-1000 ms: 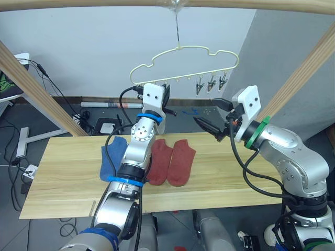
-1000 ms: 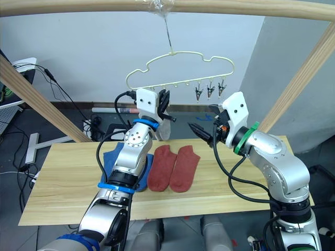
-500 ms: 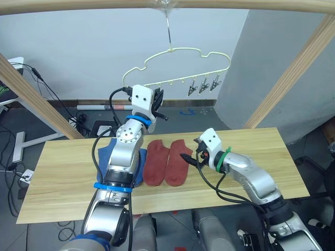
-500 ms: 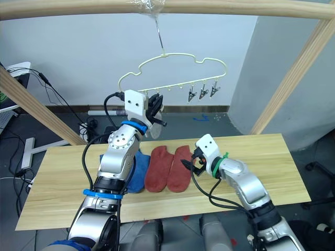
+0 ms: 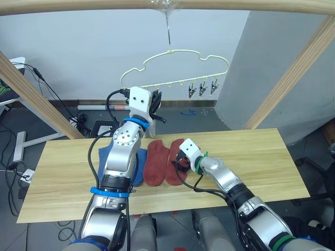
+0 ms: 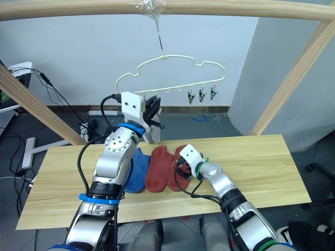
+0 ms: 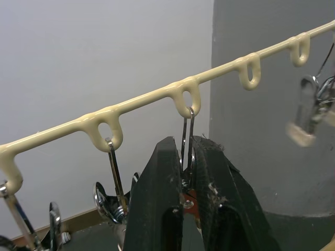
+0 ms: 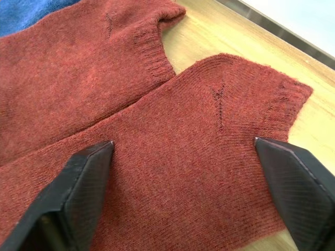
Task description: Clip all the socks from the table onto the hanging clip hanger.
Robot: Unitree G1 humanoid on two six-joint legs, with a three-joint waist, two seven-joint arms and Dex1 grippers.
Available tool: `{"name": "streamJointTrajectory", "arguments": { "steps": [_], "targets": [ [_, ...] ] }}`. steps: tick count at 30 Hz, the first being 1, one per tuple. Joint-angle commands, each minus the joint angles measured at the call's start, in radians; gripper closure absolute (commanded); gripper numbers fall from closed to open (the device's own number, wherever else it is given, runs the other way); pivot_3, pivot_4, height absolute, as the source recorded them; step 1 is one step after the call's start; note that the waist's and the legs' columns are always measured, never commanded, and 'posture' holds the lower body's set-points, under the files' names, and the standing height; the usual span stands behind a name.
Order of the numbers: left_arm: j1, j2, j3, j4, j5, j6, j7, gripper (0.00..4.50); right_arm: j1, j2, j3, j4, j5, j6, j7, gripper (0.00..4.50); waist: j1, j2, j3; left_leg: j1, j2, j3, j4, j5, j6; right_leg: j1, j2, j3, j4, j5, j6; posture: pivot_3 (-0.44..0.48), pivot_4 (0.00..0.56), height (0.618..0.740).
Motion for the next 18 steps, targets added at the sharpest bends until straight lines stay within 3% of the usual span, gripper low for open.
{"name": "streamJointTrajectory", "arguments": {
  "steps": [1, 10, 15, 18],
  "targets": [
    [0.016, 0.007, 0.001, -0.017, 0.008, 0.015, 0.001, 4.43, 0.081, -0.061, 0.033, -0.011, -0.054, -0.001, 0.057, 1.18, 0.000, 0.000, 0.000, 0.001, 0.000, 0.000, 0.000, 0.000, 0.000, 0.001, 0.000, 0.000, 0.000, 0.000, 0.000, -0.008, 0.251, 0.740],
    [0.030, 0.010, -0.007, -0.029, 0.001, 0.038, -0.017, 4.43, 0.231, -0.172, 0.012, -0.185, -0.062, -0.033, 0.150, 4.45, 0.001, 0.000, -0.001, 0.012, 0.000, 0.000, 0.000, 0.000, 0.000, 0.013, 0.000, 0.000, -0.002, -0.004, -0.006, -0.018, 0.248, 0.740],
    [0.032, -0.001, 0.034, -0.059, -0.088, 0.150, -0.049, 4.43, 0.314, -0.261, -0.031, -0.352, -0.047, -0.068, 0.185, 4.48, 0.001, 0.000, -0.001, 0.013, 0.000, 0.001, 0.000, 0.000, 0.000, 0.014, 0.000, 0.001, -0.003, -0.004, -0.006, -0.021, 0.245, 0.740],
    [0.019, -0.015, 0.094, -0.078, -0.209, 0.316, -0.059, 4.43, 0.338, -0.308, -0.057, -0.494, -0.053, -0.110, 0.186, 4.48, -0.001, 0.000, -0.001, 0.013, 0.000, 0.001, -0.001, 0.000, 0.000, 0.014, 0.000, 0.001, -0.002, -0.004, -0.006, -0.028, 0.244, 0.740]
  ]
}}
